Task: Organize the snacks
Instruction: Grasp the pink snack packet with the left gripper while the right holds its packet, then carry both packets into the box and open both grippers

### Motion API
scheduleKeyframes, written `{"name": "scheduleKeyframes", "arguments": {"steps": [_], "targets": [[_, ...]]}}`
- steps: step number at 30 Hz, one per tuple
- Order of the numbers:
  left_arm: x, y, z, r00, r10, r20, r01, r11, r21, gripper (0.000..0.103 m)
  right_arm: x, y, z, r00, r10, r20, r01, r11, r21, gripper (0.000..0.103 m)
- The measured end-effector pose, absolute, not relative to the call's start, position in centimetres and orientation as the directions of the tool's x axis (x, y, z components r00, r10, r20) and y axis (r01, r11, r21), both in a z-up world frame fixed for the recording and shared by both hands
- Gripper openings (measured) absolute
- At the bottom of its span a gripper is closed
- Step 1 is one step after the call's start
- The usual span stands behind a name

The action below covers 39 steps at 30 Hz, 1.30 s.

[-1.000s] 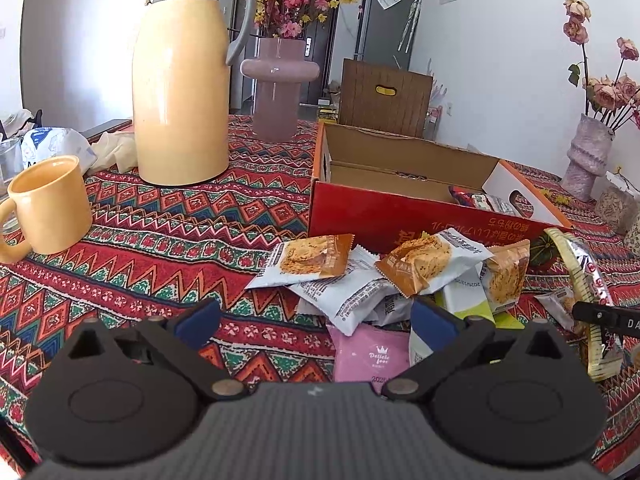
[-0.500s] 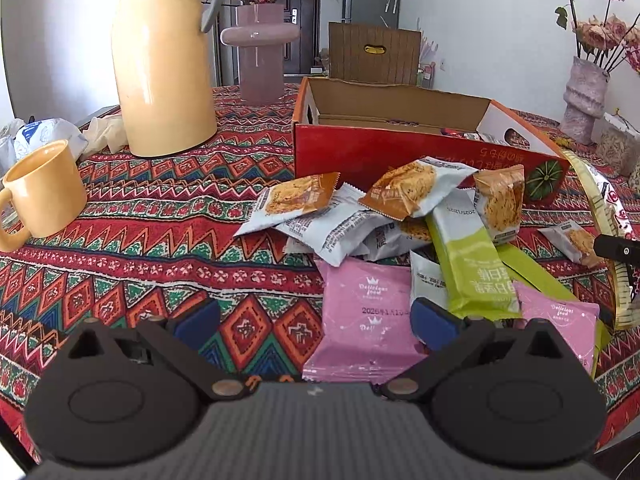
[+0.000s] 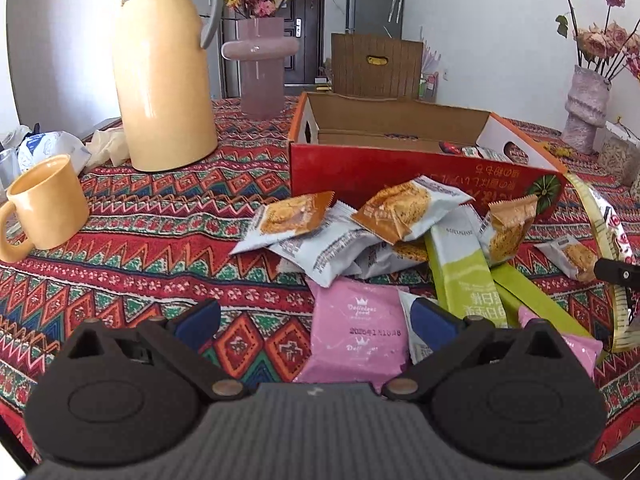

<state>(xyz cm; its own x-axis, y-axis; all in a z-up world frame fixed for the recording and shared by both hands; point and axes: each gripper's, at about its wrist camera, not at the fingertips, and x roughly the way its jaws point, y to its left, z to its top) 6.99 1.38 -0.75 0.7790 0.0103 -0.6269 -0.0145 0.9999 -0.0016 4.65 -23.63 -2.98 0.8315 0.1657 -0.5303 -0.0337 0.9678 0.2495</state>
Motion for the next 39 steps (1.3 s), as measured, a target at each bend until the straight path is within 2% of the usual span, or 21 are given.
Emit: {"name": "scheduleKeyframes", "arguments": {"steps": [5, 17, 19, 22, 23, 39], "targets": [[8.0, 1.5, -1.6, 0.750, 0.063, -0.659, -0.046, 0.998, 0.043, 0.103, 4.8, -23.6, -3.2, 0.827, 0.176, -0.534, -0.040, 0.966, 0.257, 0.035], [9.1, -0.5, -2.9, 0.728, 0.025, -0.685, 0.003, 0.999, 0.039, 0.101, 5.0, -23.7, -3.5, 0.824, 0.177, -0.538, -0.037, 0.965, 0.261, 0.035], [9.4, -0.6, -3.2, 0.717, 0.016, -0.697, 0.009, 0.999, 0.032, 0.094, 5.0, -23.7, -3.5, 0.824, 0.179, -0.538, -0.039, 0.964, 0.261, 0.035], [9.3, -0.9, -3.3, 0.722, 0.000, -0.692, 0.028, 0.999, 0.029, 0.074, 5.0, -23.6, -3.6, 0.823, 0.181, -0.539, -0.043, 0.965, 0.260, 0.035], [9.2, -1.1, -3.3, 0.725, -0.015, -0.689, 0.043, 0.999, 0.023, 0.061, 5.0, -23.5, -3.6, 0.822, 0.182, -0.539, -0.044, 0.965, 0.259, 0.035], [6.7, -0.8, -0.9, 0.780, -0.036, -0.625, 0.060, 0.998, 0.017, 0.062, 4.2, -23.4, -2.6, 0.838, 0.177, -0.516, -0.052, 0.968, 0.247, 0.035]]}}
